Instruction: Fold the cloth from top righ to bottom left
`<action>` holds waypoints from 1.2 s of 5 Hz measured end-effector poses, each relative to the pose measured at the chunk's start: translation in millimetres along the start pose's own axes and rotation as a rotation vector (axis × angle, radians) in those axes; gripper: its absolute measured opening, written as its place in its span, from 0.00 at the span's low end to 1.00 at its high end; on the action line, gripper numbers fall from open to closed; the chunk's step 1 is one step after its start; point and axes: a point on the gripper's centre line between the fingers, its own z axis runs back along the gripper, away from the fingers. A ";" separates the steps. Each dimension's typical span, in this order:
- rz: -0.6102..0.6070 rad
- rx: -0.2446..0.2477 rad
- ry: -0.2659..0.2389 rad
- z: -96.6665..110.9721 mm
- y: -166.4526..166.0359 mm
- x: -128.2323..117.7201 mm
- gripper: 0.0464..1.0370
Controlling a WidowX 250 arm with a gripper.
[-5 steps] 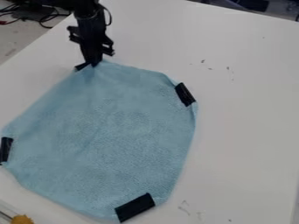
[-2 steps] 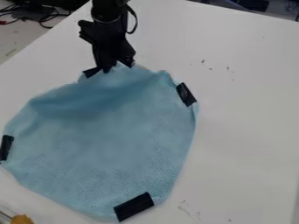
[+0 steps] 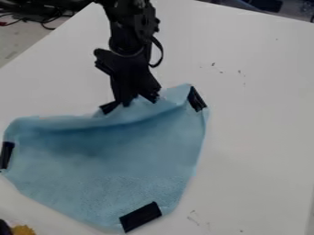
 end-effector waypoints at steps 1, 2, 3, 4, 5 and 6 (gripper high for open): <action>0.025 -0.039 0.005 1.6 -19.1 -10.7 0.02; 0.052 -0.099 0.058 7.3 -31.8 -21.0 0.02; 0.062 -0.183 0.118 11.3 -44.8 -27.9 0.02; 0.030 -0.249 0.145 2.2 -37.9 -18.9 0.04; -0.010 -0.297 0.132 -9.2 -36.5 -13.9 0.20; -0.012 -0.312 0.121 -13.9 -35.1 -10.5 0.47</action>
